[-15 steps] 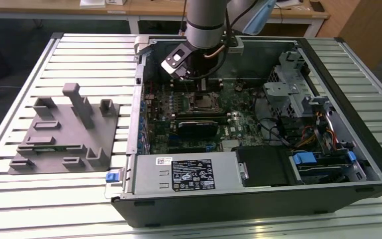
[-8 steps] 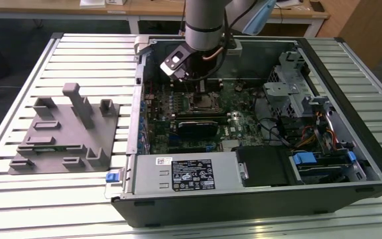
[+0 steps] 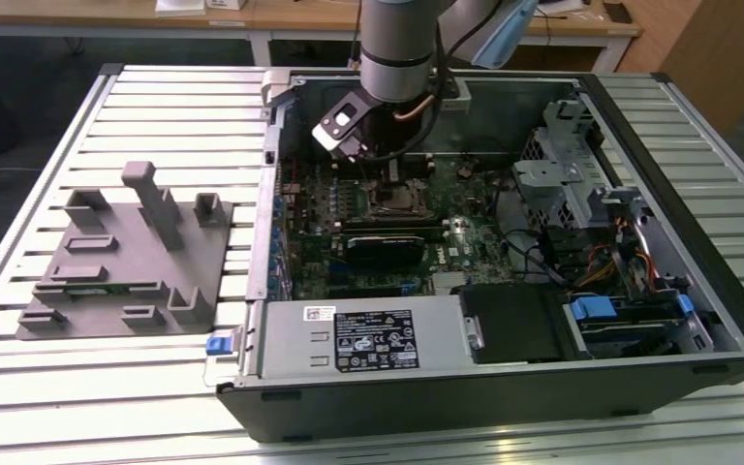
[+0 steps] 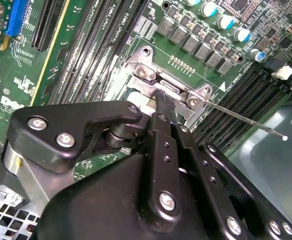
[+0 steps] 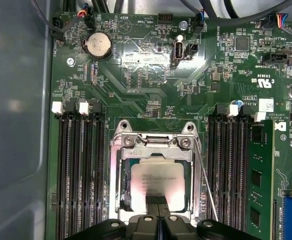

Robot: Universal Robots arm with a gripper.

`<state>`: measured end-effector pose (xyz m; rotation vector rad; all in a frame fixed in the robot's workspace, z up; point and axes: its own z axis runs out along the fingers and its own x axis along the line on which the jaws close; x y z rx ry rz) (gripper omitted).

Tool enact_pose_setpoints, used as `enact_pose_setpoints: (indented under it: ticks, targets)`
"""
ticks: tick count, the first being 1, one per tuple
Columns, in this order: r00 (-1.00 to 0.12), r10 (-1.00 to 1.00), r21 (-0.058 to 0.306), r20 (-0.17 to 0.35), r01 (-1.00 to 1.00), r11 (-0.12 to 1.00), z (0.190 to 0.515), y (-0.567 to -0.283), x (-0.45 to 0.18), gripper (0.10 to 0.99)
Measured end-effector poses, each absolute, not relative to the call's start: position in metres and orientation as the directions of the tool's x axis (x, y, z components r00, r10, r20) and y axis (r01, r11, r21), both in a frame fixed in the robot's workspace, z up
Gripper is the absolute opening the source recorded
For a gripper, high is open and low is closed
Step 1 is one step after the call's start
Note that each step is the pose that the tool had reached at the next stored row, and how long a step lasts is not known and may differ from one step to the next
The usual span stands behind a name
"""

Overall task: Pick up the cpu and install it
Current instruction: 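Close the cpu cover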

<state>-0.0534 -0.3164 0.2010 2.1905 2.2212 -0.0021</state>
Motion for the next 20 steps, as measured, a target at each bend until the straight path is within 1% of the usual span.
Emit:
enact_pose_setpoints:
  ticks: [8,15,20]
  targets:
    - [-0.014,1.0,0.015,-0.016,1.0,0.014,0.201,-0.315,-0.048,0.106]
    - [-0.014,1.0,0.015,-0.016,1.0,0.014,0.215,-0.315,-0.048,0.106]
    - [-0.014,1.0,0.015,-0.016,1.0,0.014,0.215,-0.315,-0.047,0.106]
